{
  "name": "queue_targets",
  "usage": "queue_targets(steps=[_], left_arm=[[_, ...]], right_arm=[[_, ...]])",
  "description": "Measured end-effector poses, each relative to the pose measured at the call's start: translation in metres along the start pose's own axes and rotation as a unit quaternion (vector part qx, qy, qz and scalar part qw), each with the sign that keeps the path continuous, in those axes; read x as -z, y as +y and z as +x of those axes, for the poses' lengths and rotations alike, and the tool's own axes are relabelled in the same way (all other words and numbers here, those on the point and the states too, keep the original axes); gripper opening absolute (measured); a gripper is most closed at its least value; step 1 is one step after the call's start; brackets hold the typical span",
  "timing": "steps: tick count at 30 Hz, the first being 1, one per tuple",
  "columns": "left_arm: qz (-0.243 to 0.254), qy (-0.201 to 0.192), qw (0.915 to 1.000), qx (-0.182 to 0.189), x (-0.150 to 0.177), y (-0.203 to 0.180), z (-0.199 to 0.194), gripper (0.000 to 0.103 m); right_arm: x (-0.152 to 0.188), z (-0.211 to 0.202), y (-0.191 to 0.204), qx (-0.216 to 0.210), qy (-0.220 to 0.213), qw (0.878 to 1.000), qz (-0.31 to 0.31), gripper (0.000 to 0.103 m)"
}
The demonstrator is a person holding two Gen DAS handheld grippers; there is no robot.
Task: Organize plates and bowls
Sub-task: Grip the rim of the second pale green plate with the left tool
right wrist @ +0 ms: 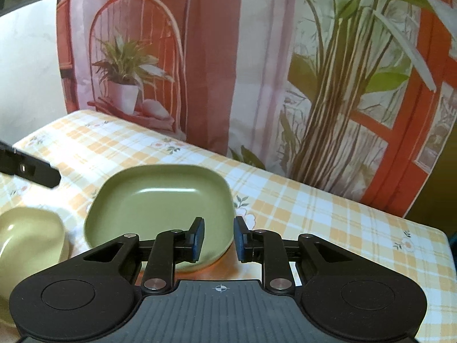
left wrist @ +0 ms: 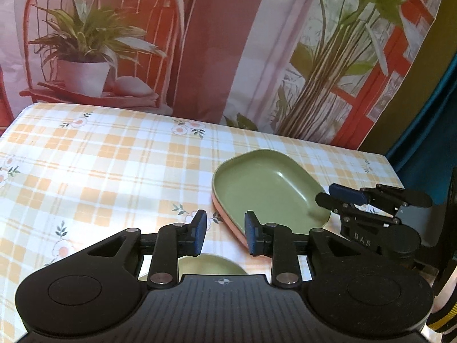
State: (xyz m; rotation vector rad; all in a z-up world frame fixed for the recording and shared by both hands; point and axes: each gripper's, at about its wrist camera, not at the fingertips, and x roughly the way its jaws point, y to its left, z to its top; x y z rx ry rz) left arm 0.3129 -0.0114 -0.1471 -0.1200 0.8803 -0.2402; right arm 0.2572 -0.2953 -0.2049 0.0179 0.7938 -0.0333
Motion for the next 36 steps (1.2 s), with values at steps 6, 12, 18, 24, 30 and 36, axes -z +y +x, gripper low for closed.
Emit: queue_targets(steps=[6,12,18,24,30,36], left_arm=[[-0.008,-0.002,1.0,-0.003,0.006,0.006,-0.005,0.03],[-0.015,-0.007,0.9999,-0.004,0.01,0.014,-0.015,0.03],[-0.016,-0.006,0.9998,-0.008,0.019,0.027,-0.032,0.03],[-0.025,0.006,0.999,-0.035,0.039,0.043,-0.046,0.031],[-0.056,0.023,0.9968,-0.052,0.06,0.059,-0.05,0.031],[-0.073,0.037,0.9949,-0.059,0.079,0.063,-0.051,0.031]], right_arm=[[0.01,0.001,0.013,0.015,0.014,1.0,-0.013,0.022],[0.007,-0.007,0.019,0.012,0.007,1.0,-0.005,0.022],[-0.003,-0.023,0.036,-0.043,0.016,0.999,-0.01,0.023],[-0.006,-0.031,0.071,-0.086,0.045,0.994,-0.041,0.024],[-0.006,-0.031,0.102,-0.122,0.069,0.988,-0.07,0.024],[-0.003,-0.022,0.118,-0.138,0.094,0.982,-0.09,0.024]])
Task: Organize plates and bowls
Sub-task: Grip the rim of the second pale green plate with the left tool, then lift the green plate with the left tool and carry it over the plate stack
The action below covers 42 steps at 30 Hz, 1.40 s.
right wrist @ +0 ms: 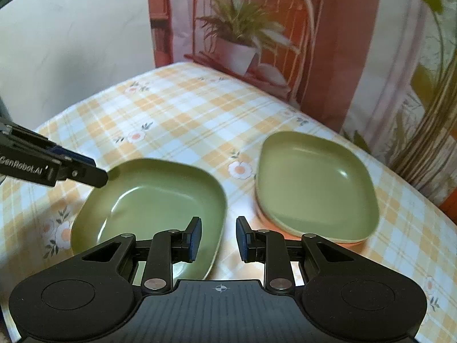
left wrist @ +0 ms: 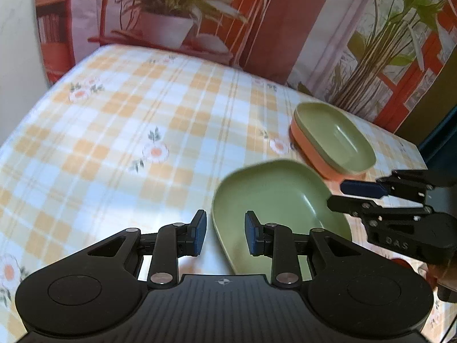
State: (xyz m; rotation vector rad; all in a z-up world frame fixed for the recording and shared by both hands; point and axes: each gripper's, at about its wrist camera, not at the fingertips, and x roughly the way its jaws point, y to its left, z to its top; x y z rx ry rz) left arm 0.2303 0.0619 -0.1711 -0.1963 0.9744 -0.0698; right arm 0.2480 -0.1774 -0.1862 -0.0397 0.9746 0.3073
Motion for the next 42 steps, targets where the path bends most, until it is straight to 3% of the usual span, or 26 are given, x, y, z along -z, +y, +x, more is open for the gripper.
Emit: queue_targets(steps=[12,19,29,42], left_arm=[[-0.022,0.022,0.9993,0.02,0.018,0.002,0.008,0.03],[-0.018,0.024,0.9992,0.027,0.022,0.002,0.009,0.018],[-0.013,0.002,0.9997,0.022,0.013,0.0,-0.005,0.018],[0.026,-0.031,0.9982,0.044,-0.014,-0.022,-0.018,0.018]], right_arm=[[0.004,0.012,-0.005,-0.017,0.039,0.999,0.008,0.022],[0.004,0.017,-0.003,-0.021,0.054,0.998,0.006,0.013],[-0.001,0.005,-0.007,-0.027,0.035,0.999,0.015,0.012],[-0.02,-0.027,-0.039,-0.007,-0.013,0.999,0.039,0.012]])
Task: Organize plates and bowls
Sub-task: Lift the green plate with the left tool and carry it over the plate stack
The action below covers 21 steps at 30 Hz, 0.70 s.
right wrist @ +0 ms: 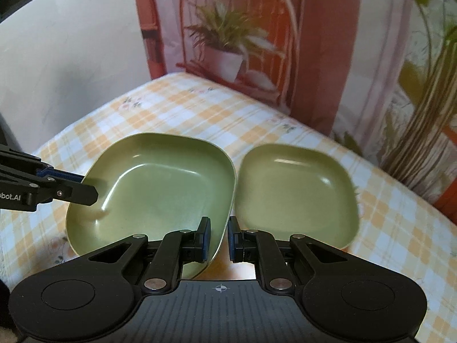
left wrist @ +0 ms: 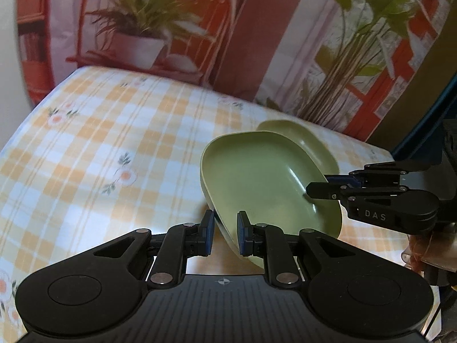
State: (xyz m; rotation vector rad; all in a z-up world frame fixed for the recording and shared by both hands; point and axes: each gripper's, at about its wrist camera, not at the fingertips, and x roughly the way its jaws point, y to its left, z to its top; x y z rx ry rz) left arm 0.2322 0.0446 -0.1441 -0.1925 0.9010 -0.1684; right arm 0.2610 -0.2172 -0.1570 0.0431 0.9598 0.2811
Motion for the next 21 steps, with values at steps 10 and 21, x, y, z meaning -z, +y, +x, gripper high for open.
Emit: queue_targets(steps=[10,21], left_arm=[[0.027,-0.02,0.999,0.029,-0.035,-0.031,0.02,0.018],[0.055,-0.021,0.9976,0.037,-0.062,-0.062,0.068,0.019]], right_arm=[[-0.014,-0.011,-0.048,0.049,-0.027,0.998,0.023,0.012],[-0.019,0.007,-0.096,0.113,-0.054,0.992,0.026,0.012]])
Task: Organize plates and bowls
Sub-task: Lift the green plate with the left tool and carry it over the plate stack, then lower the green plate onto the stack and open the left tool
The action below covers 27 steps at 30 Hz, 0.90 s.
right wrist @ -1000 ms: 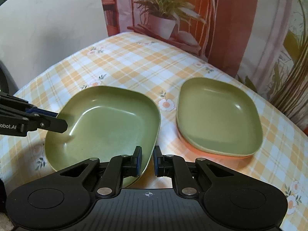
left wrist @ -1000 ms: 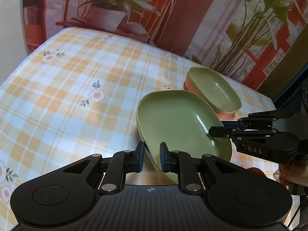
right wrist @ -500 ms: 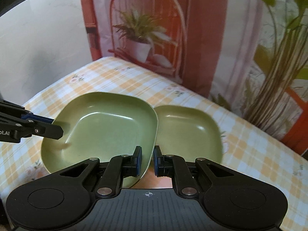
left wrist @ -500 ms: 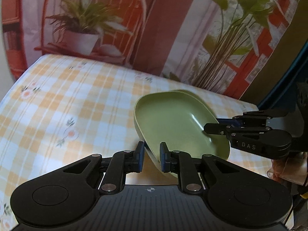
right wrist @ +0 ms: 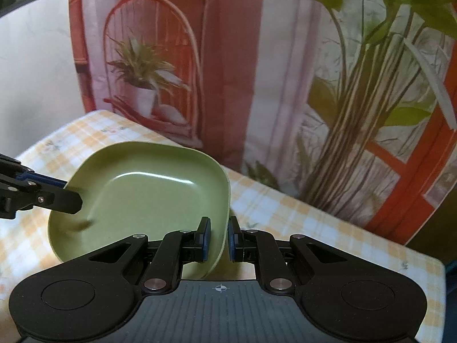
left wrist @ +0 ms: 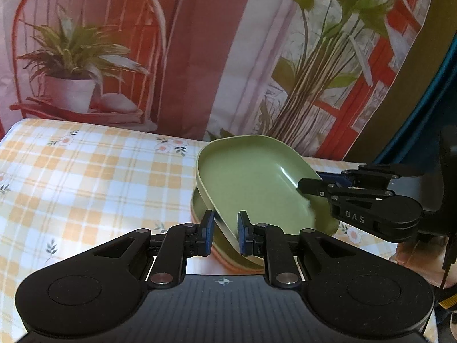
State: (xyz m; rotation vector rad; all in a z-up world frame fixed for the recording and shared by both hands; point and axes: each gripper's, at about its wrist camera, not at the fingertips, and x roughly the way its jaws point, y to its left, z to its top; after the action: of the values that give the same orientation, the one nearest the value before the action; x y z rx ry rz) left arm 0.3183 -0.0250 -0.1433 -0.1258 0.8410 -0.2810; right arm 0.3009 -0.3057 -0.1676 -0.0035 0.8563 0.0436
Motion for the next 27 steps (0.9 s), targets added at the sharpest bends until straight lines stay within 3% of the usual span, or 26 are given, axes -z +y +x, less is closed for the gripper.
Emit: queue_targets(steps=[9,27], left_arm=[[0.013,0.034,0.9993,-0.009,0.002,-0.006,0.029,0.019],[0.033,0.048,0.9973,-0.045,0.006,-0.01,0.047,0.019]], right_arm=[[0.017,0.019,-0.011,0.001,0.001,1.0,0.014,0.012],[0.032,0.037,-0.01,-0.001,-0.004,0.999,0.039,0.012]])
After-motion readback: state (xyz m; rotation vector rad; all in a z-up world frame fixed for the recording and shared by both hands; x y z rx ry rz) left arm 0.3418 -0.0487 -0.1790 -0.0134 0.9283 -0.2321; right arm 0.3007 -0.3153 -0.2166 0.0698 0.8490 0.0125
